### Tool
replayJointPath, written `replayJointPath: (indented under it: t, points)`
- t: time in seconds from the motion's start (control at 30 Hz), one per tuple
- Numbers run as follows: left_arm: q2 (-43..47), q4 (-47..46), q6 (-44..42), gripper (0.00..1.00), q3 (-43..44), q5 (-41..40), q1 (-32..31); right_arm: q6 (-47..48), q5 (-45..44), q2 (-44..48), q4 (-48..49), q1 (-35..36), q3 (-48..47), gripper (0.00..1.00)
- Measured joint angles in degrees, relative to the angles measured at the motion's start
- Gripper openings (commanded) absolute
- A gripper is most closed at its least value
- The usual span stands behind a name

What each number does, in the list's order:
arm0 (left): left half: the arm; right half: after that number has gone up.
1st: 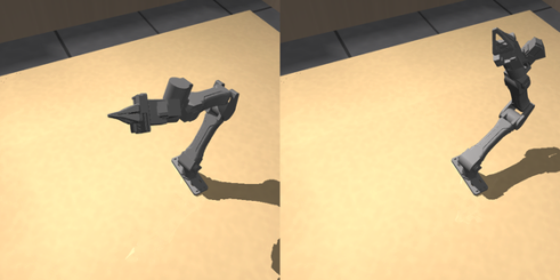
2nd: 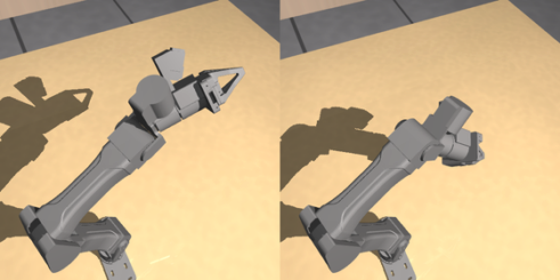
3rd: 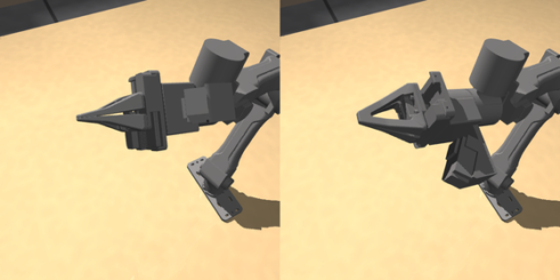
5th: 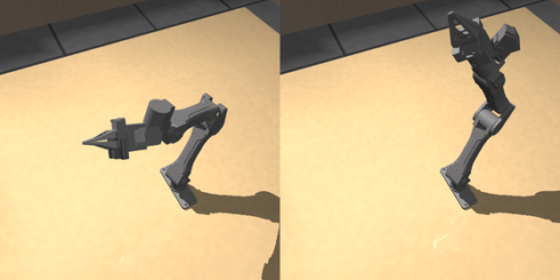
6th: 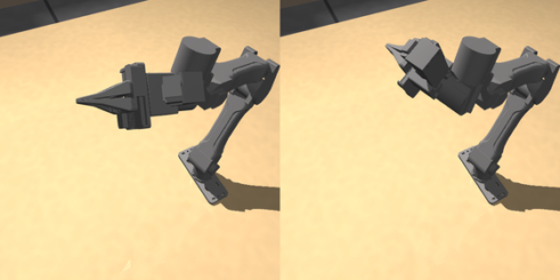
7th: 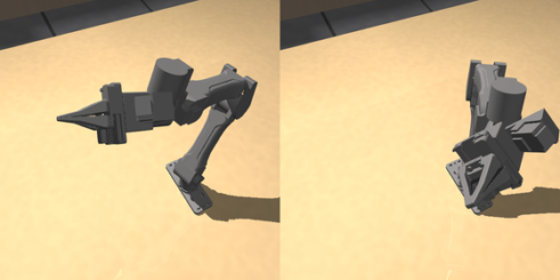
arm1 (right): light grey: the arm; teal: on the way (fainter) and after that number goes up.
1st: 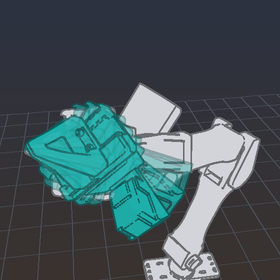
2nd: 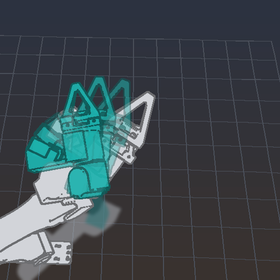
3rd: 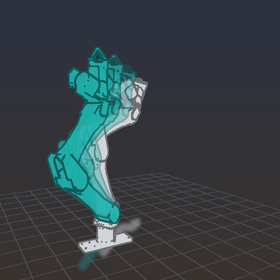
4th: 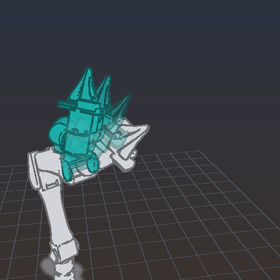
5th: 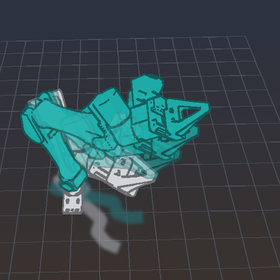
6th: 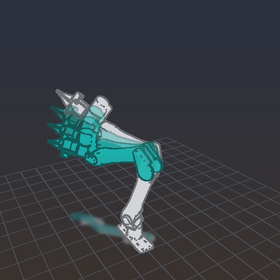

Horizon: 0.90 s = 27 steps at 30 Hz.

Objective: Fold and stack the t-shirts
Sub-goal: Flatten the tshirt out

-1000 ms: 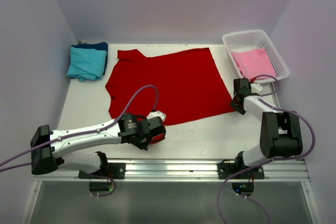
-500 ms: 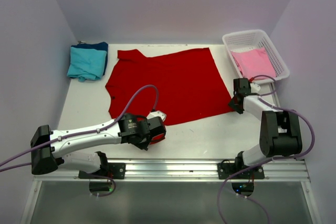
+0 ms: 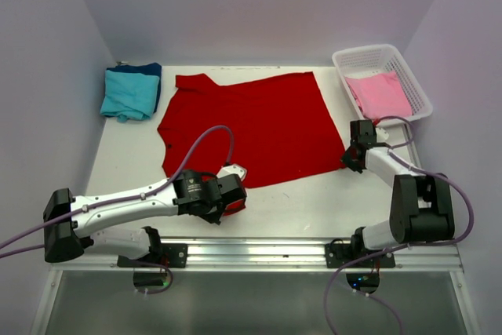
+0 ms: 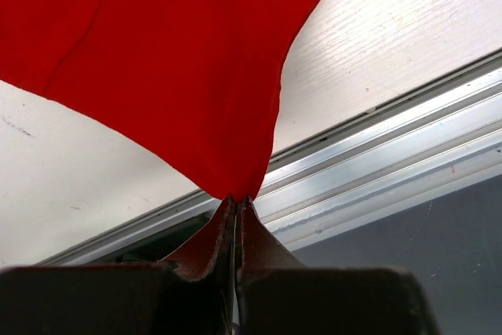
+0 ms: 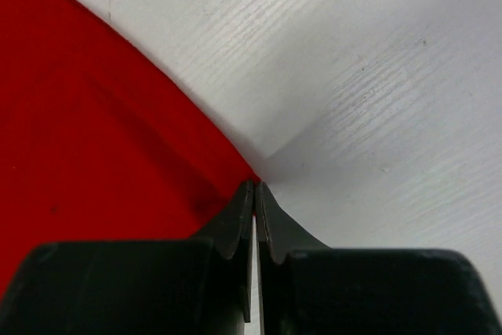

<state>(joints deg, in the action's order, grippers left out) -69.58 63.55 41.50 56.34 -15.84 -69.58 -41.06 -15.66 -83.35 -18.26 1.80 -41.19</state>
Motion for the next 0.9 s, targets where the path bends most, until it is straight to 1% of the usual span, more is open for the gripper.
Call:
replayJointPath:
  t: [0.13,0.37,0.6,0.73,0.9]
  points:
    - [1.16,0.59,1.16,0.00,0.04,-1.33,0.00,0.17,0.22,2.45,-0.96,0.00,0.46,0.00]
    - [6.73,1.66,5.14,0.00,0.57,-8.13,0.02,1.27,0.17,10.45,-3.69,0.00,0.66,0.00]
    - [9.35,2.29,8.94,0.00,4.33,-13.20,0.02,3.19,0.22,17.14,-8.63,0.00,-0.26,0.00]
    - [10.71,3.23,10.69,0.00,5.57,-14.12,0.02,4.09,0.28,20.92,-12.15,0.00,-0.92,0.00]
    - [11.15,6.01,13.03,0.00,5.53,-13.18,0.02,5.62,0.74,26.67,-17.11,0.00,-2.08,0.00]
